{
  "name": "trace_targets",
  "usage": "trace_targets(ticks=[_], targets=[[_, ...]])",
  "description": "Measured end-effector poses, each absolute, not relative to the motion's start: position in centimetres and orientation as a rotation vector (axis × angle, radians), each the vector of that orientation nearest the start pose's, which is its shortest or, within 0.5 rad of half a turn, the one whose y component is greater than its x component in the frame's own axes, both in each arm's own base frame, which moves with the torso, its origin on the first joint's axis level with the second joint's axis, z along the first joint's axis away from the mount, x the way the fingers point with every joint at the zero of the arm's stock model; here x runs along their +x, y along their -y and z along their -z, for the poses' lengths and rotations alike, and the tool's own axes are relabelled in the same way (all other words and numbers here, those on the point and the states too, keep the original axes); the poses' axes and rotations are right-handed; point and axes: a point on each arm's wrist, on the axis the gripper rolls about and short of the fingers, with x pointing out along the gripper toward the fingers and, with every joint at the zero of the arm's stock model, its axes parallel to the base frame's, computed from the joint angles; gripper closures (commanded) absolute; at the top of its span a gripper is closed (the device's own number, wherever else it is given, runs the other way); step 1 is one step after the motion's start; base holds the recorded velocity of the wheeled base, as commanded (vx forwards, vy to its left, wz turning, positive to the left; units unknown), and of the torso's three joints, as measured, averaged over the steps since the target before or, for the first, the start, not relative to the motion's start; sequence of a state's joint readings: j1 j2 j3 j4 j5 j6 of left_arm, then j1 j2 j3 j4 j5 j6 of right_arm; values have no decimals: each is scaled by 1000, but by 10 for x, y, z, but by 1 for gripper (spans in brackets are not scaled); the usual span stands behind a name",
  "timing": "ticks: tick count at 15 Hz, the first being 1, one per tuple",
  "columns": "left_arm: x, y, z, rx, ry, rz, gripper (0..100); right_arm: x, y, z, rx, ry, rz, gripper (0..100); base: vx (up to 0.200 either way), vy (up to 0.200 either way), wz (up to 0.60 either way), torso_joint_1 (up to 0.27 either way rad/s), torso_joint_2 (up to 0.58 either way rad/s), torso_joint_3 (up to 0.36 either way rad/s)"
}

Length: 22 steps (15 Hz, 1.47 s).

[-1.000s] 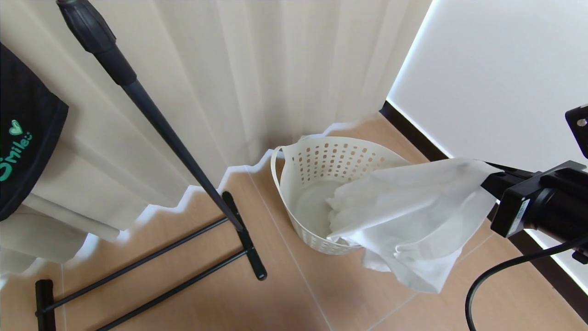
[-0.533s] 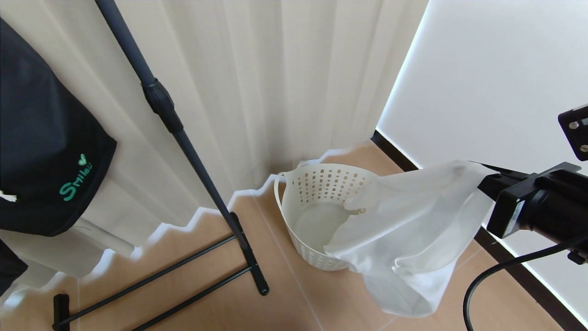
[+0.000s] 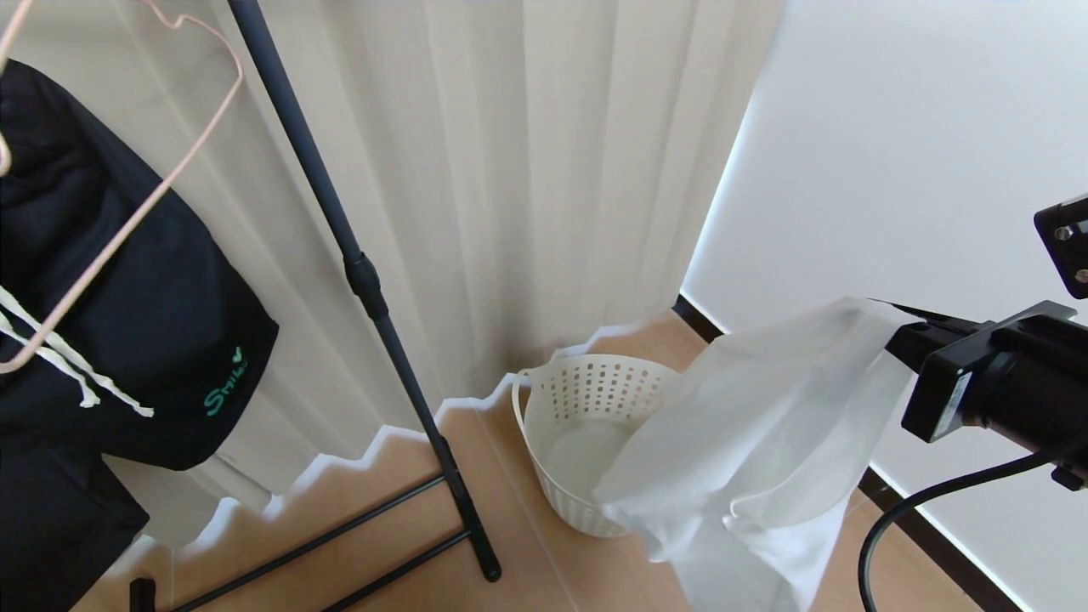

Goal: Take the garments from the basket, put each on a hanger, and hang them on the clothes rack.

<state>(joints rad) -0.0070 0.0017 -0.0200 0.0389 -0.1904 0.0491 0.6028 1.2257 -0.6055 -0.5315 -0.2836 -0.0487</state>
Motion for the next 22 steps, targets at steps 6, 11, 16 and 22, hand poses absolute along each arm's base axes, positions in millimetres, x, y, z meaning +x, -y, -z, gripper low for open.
trace_targets(ticks=[6, 11, 16, 22], targets=[[-25, 4, -77, 47, -15, 198, 0, 157, -100, -233, -86, -73, -320, 100, 0, 0, 0, 183, -509, -132], [-25, 4, -77, 47, -14, 198, 0, 157, -100, -233, -86, -72, -321, 100, 0, 0, 0, 224, -565, -172], [-25, 4, -77, 47, -14, 198, 0, 157, -100, -233, -86, -73, -320, 100, 0, 0, 0, 241, -564, -313], [-25, 4, -77, 46, -14, 196, 0, 157, -100, -233, -87, -74, -322, 100, 0, 0, 0, 172, -387, -186]])
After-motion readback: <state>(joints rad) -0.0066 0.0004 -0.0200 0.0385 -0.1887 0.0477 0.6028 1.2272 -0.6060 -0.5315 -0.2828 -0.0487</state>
